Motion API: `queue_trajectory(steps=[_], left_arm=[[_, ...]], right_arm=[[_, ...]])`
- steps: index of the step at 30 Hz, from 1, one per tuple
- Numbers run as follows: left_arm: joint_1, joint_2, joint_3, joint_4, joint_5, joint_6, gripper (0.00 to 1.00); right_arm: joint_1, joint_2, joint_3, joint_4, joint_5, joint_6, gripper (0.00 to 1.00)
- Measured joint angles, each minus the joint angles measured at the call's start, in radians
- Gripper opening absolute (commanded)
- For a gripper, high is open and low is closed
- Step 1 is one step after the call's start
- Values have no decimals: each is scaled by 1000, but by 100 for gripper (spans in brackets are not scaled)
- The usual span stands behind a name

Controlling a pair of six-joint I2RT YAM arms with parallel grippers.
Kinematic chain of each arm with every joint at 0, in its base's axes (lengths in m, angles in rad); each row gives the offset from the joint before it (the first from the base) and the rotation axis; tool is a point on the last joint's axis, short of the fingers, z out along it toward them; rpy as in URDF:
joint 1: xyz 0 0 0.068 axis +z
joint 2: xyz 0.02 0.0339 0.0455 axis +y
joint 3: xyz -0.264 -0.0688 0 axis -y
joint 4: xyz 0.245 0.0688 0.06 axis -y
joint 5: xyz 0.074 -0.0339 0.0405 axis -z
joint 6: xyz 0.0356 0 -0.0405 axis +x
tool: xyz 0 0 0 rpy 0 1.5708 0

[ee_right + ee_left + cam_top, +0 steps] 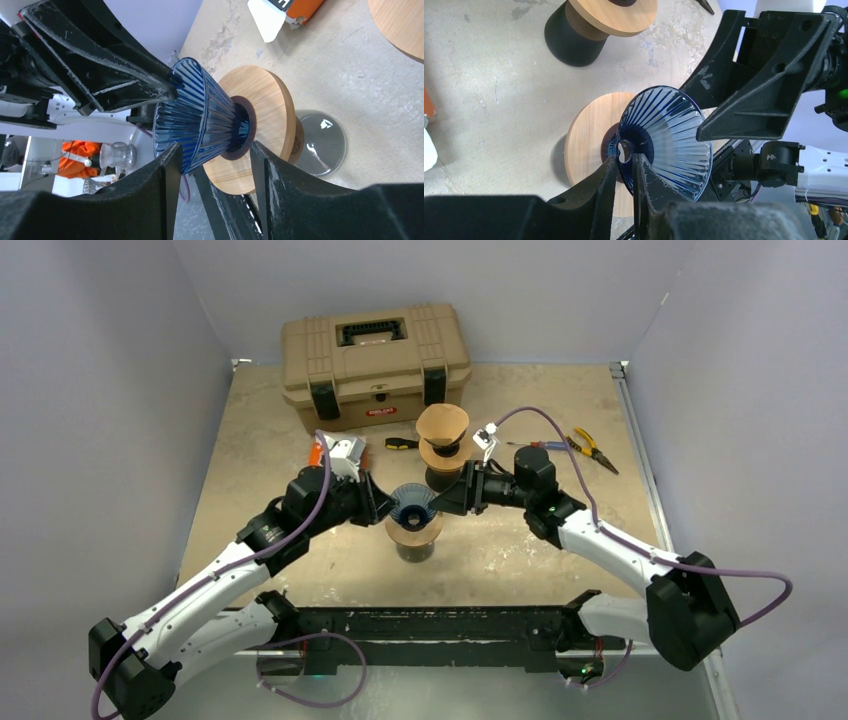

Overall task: Place the coffee filter in the dripper
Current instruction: Place the coffee dripper in the dripper holder, then pick up the coffee filter from the coffee filter holder.

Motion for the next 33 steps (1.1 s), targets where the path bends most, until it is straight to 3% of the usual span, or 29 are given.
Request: queue_trajectory(steps=[12, 33], left_arm=[[0, 7, 0, 1, -23, 1, 20], [0, 18, 69, 6, -46, 10, 85]], right_arm=[[5, 6, 9, 5, 13, -2, 54], [5, -44, 63, -76, 71, -83, 88]])
